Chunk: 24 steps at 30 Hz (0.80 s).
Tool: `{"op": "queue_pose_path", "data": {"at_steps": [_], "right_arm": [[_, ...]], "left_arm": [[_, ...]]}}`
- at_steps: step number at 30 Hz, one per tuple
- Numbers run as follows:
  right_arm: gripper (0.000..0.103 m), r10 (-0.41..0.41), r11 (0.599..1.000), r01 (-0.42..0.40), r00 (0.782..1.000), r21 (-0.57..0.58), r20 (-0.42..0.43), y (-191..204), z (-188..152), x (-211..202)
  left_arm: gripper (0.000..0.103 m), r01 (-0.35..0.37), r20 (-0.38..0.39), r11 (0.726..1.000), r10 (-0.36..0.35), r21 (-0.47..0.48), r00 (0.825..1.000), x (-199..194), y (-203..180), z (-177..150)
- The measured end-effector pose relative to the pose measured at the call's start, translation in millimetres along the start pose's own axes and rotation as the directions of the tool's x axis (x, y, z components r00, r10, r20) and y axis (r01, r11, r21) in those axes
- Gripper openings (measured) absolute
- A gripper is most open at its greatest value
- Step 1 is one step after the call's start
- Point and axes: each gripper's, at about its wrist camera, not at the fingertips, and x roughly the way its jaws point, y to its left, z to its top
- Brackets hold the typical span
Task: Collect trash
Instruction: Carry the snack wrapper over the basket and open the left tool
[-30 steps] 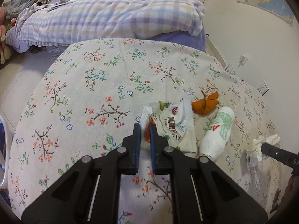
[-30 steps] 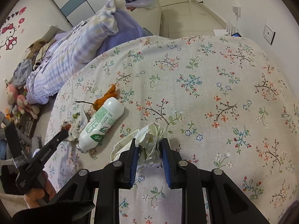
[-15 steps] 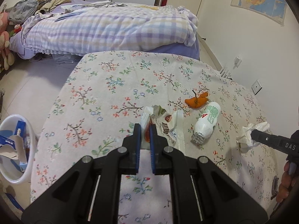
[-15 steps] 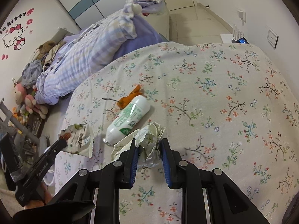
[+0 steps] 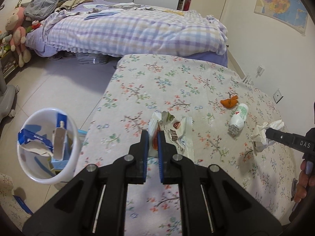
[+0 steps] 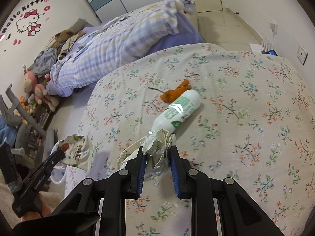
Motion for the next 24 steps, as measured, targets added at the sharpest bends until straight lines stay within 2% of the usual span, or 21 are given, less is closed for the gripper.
{"op": "queue_pose_path", "data": {"at_steps": [9, 16, 21, 24], "right_arm": [[0.025, 0.013, 0.997, -0.014, 1.000, -0.070, -0.025, 44, -12, 17], [0.025, 0.023, 0.987, -0.032, 0.998, -0.159, -0.058, 89, -23, 36], [0.025, 0.040, 0.979, -0.055, 0.996, -0.194, -0.079, 119, -30, 51], [0.025, 0.051, 0.976, -0.069, 0.994, -0.206, -0.092, 136, -33, 59]], "left_arm": [[0.010, -0.066, 0.010, 0.997, 0.066, -0.039, 0.998, -22, 61, -14], [0.010, -0.136, 0.016, 0.983, 0.139, -0.125, 0.990, -41, 124, -24], [0.010, -0.202, 0.018, 0.963, 0.208, -0.178, 0.978, -47, 162, -28], [0.010, -0.256, 0.015, 0.944, 0.265, -0.207, 0.964, -46, 181, -31]]}}
